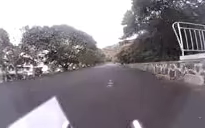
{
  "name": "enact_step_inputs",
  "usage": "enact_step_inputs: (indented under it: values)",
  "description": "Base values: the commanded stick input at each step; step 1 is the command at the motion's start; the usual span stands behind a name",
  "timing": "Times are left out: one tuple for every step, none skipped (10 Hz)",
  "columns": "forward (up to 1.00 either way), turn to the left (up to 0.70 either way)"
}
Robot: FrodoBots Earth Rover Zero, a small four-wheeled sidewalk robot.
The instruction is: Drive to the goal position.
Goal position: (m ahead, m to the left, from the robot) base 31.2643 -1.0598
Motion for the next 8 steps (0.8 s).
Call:
enact_step_inputs:
  values:
    - [1.00, 0.00]
    - [1.00, 0.00]
    - [1.00, 0.00]
    - [1.00, 0.00]
    - [1.00, 0.00]
    - [1.00, -0.03]
    - [1.00, -0.37]
    - [1.00, -0.40]
